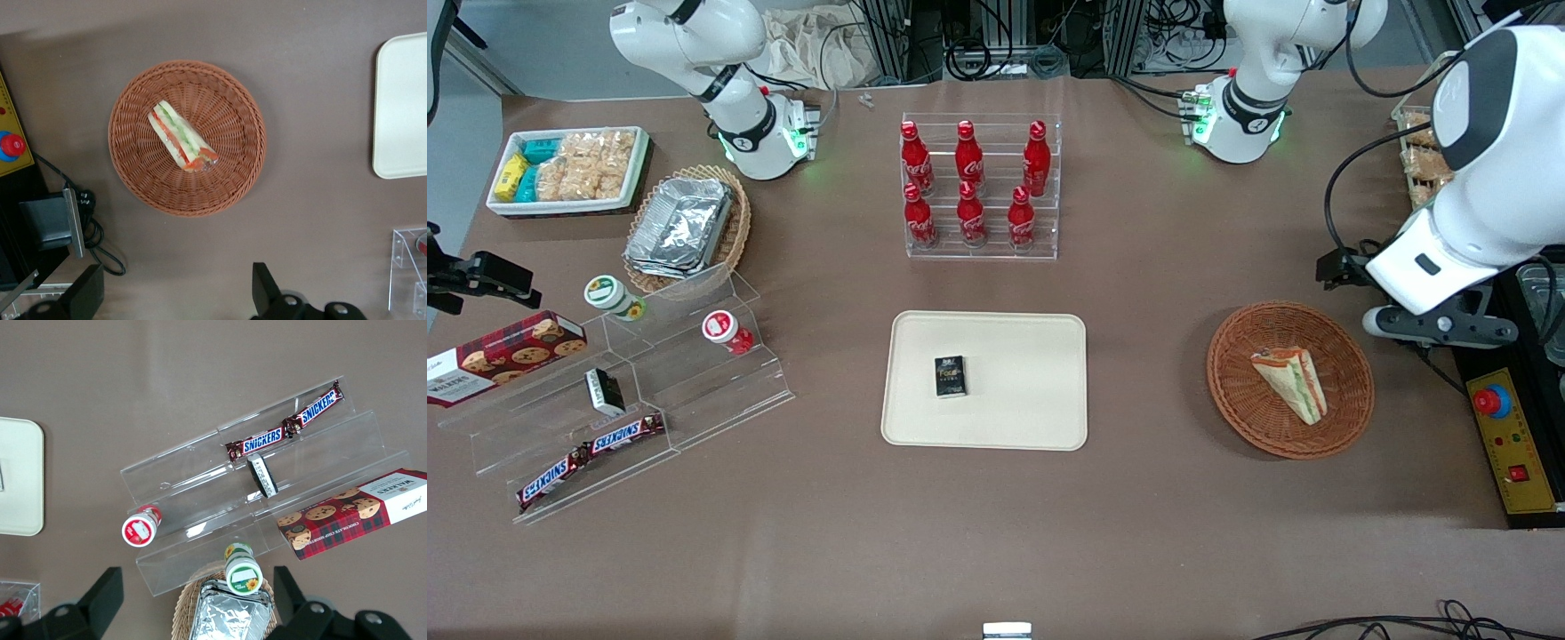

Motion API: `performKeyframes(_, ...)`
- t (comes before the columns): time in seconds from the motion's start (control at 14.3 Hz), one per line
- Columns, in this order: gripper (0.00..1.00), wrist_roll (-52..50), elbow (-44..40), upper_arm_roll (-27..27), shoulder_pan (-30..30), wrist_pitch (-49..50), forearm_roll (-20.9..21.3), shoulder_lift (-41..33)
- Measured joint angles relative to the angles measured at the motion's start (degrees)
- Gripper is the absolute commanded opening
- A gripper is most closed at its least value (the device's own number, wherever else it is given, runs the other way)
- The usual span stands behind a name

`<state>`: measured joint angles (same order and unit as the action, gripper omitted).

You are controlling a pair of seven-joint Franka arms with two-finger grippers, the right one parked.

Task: Place sandwich from basket to tray
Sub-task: 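Lower the left gripper over the wrapped sandwich in the wicker basket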

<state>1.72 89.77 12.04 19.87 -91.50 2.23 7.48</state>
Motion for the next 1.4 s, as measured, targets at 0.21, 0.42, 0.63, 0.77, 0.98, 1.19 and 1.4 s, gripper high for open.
performKeyframes(0.21,1.0,-0.76,-0.89,0.0,0.02,0.0,0.0,1.18)
performKeyframes(0.42,1.0,-2.54,-1.0,0.09,0.01,0.0,0.01,1.44)
performKeyframes(0.63,1.0,-5.2,-0.04,0.78,-0.03,-0.75,0.01,3.07)
performKeyframes(0.77,1.0,-6.91,4.0,1.13,-0.87,-7.47,-0.01,3.78)
performKeyframes(0.98,1.0,-8.79,14.09,1.63,-3.27,-20.81,-0.18,3.34)
performKeyframes(1.19,1.0,-16.55,19.26,1.71,-4.59,-26.18,-0.16,4.02)
performKeyframes(1.4,1.0,-28.96,20.22,1.63,-4.91,-30.87,-0.15,6.82)
